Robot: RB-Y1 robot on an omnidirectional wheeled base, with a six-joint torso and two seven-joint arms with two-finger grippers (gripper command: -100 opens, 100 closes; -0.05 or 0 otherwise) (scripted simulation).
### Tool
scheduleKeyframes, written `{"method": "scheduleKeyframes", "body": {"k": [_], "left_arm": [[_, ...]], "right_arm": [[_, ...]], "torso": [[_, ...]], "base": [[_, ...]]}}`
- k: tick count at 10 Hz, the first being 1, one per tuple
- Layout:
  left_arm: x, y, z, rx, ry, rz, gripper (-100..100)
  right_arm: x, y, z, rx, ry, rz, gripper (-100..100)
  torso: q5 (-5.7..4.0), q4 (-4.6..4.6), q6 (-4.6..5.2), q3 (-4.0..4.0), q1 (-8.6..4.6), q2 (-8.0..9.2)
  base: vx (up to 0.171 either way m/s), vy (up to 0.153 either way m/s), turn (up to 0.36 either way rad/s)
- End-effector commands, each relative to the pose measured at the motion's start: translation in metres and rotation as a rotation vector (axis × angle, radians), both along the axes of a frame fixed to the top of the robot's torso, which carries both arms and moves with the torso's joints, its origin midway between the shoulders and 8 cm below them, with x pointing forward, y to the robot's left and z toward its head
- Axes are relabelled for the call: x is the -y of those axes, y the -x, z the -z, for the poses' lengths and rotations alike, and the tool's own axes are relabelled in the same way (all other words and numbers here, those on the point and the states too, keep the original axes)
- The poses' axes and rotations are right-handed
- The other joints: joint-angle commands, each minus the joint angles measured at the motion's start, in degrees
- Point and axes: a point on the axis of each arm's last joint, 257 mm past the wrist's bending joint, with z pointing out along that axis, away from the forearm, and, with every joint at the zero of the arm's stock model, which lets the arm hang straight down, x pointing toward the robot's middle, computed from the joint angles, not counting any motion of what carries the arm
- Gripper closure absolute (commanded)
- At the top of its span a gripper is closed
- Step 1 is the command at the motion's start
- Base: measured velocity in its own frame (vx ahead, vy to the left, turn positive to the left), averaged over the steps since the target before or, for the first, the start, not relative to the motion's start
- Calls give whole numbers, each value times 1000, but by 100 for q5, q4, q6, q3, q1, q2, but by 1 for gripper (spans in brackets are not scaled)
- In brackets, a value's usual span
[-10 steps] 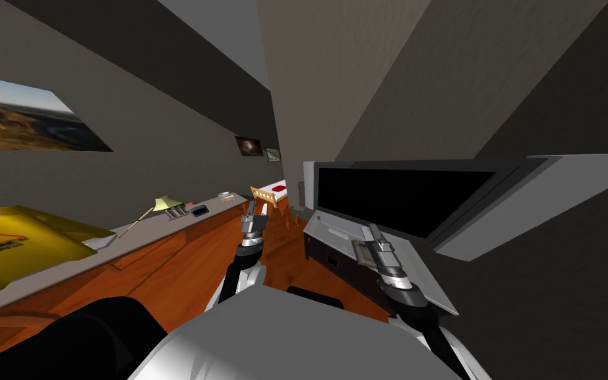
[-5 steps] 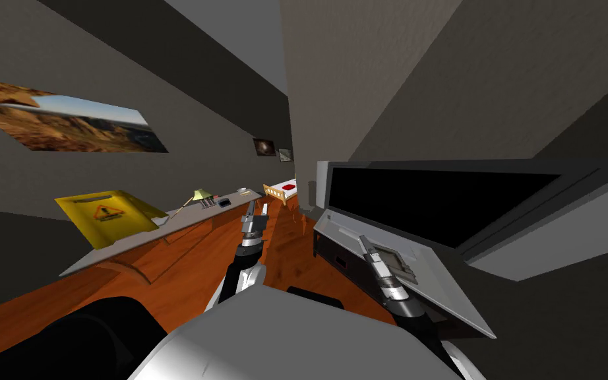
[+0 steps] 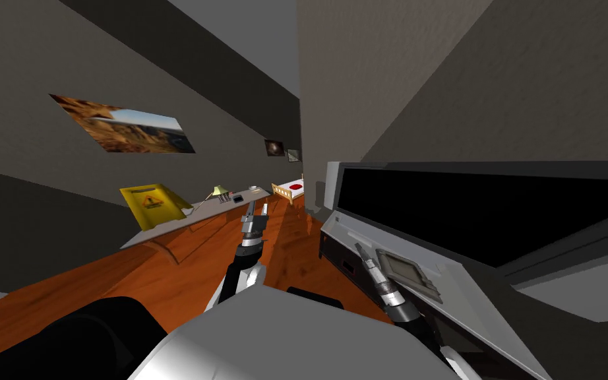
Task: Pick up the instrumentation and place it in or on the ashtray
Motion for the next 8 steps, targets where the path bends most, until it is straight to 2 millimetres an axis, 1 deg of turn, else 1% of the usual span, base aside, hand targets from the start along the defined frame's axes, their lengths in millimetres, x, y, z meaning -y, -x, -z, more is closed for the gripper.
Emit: {"method": "scheduleKeyframes", "body": {"k": [1, 2, 3, 4, 5, 6, 7, 8], "left_arm": [[0, 0, 0, 0, 0, 0, 0], [0, 0, 0, 0, 0, 0, 0], [0, 0, 0, 0, 0, 0, 0], [0, 0, 0, 0, 0, 0, 0], [0, 0, 0, 0, 0, 0, 0], [0, 0, 0, 0, 0, 0, 0], [0, 0, 0, 0, 0, 0, 0], [0, 0, 0, 0, 0, 0, 0]], "right_arm": [[4, 5, 19, -39, 28, -1, -100], [6, 10, 41, -80, 77, -19, -100], [9, 12, 48, -95, 80, -14, -100], [10, 18, 69, -133, 131, -34, -100], [12, 20, 74, -144, 134, -30, -100], [14, 21, 78, -153, 137, -27, -100], [16, 29, 99, -191, 190, -49, -100], [22, 32, 109, -214, 197, -41, -100]], "torso": [[0, 0, 0, 0, 0, 0], [1, 0, 5, 1, -1, 1], [1, 0, 1, -1, 0, -2], [0, -1, 5, -2, -4, -4], [0, -1, 1, -3, -2, -6], [0, -1, 6, -3, -6, -6], [-1, -1, 7, -1, -12, -2], [-1, -1, 0, -4, -9, -8]], "base": [[-2, 49, 120], [7, 53, 220], [16, 41, 133], [25, 47, 277], [20, 33, 103], [9, 15, -34], [24, 32, 258], [32, 23, 150]]}}
